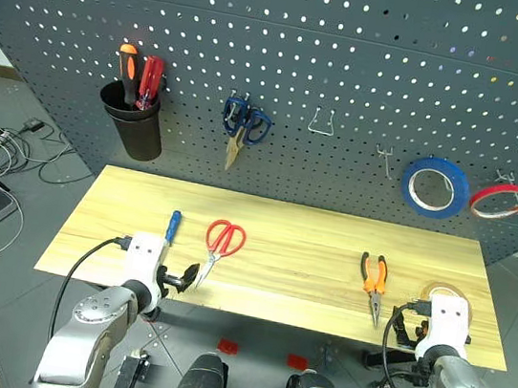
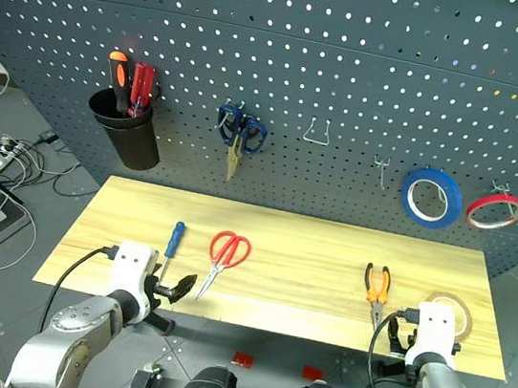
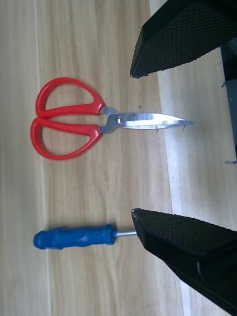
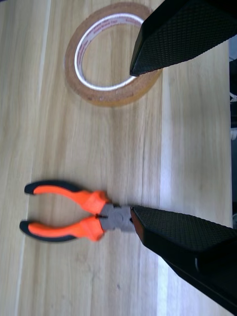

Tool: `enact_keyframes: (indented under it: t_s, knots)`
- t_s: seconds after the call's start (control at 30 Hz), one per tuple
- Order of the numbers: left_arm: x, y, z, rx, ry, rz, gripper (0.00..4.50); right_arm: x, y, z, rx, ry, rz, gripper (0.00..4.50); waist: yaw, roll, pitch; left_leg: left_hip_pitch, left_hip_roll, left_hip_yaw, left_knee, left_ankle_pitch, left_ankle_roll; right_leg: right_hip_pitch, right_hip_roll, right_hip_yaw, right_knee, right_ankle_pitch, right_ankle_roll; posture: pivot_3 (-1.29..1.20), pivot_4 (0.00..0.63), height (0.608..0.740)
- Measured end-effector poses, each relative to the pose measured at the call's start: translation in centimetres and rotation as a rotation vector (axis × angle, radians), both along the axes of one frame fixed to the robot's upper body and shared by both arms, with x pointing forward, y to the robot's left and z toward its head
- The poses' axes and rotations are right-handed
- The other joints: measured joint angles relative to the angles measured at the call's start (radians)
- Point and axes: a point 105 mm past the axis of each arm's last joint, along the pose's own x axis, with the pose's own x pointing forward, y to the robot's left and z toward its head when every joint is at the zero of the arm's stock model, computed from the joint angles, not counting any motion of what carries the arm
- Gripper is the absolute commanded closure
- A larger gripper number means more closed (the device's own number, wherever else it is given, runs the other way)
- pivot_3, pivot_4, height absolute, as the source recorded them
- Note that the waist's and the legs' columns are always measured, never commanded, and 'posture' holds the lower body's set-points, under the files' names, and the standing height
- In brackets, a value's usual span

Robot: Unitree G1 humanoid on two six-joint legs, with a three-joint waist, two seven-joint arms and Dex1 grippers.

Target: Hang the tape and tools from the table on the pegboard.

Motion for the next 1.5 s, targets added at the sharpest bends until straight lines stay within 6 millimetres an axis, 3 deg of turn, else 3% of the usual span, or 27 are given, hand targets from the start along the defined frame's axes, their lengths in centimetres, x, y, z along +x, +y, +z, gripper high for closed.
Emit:
enact_keyframes:
  t_s: [1.1,1.23,1.5]
  knots:
    - [-0.2,0.7,0.0,0.021,0.004,0.023,0.04,0.1,0.9,-0.5,0.029,0.023,0.004,0.00,-0.010,0.000,0.012,0.000,0.000,0.000,-0.001,0.000,0.000,0.000,0.000,0.000,0.000,0.000,0.001,0.11,0.258,0.740]
    - [0.5,-1.3,1.1,0.037,-0.038,-0.116,0.04,1.2,0.7,0.6,0.015,-0.010,0.023,0.00,-0.011,0.001,0.015,0.000,0.000,0.000,-0.001,0.000,0.000,0.000,0.000,0.000,-0.001,-0.001,0.001,0.10,0.276,0.740]
    - [1.7,-11.7,7.1,0.024,-0.256,-0.683,0.04,3.3,-0.1,1.7,0.029,-0.018,0.045,0.00,-0.021,0.001,0.058,-0.001,0.000,0.001,0.000,0.000,0.000,0.000,0.000,0.001,0.000,0.000,0.001,0.05,0.343,0.740]
